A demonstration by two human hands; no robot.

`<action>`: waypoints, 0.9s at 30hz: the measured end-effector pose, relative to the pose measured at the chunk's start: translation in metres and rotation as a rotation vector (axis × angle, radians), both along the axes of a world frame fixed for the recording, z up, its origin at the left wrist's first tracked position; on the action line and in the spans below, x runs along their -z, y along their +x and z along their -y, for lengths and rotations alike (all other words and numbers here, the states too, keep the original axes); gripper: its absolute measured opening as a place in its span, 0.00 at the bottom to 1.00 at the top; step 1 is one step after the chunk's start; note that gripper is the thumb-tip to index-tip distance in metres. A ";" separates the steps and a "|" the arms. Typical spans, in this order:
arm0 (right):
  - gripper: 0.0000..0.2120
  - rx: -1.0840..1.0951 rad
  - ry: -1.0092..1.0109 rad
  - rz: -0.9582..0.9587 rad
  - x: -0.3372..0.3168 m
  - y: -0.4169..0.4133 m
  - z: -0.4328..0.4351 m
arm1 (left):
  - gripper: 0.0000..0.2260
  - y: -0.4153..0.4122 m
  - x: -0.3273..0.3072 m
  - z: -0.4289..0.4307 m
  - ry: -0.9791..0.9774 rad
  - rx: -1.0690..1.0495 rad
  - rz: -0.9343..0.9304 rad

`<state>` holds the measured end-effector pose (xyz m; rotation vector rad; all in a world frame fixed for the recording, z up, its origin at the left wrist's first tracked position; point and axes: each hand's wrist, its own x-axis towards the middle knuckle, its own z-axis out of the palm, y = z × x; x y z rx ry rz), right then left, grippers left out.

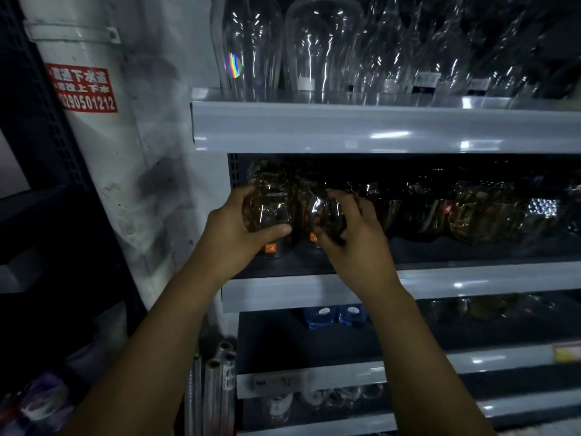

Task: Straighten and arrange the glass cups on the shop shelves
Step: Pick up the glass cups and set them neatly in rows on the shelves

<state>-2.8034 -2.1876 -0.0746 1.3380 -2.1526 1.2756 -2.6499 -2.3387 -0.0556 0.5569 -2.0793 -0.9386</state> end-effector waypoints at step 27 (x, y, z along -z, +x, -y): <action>0.34 0.096 -0.047 0.152 0.006 -0.003 0.002 | 0.20 -0.005 0.024 -0.003 -0.001 -0.116 0.039</action>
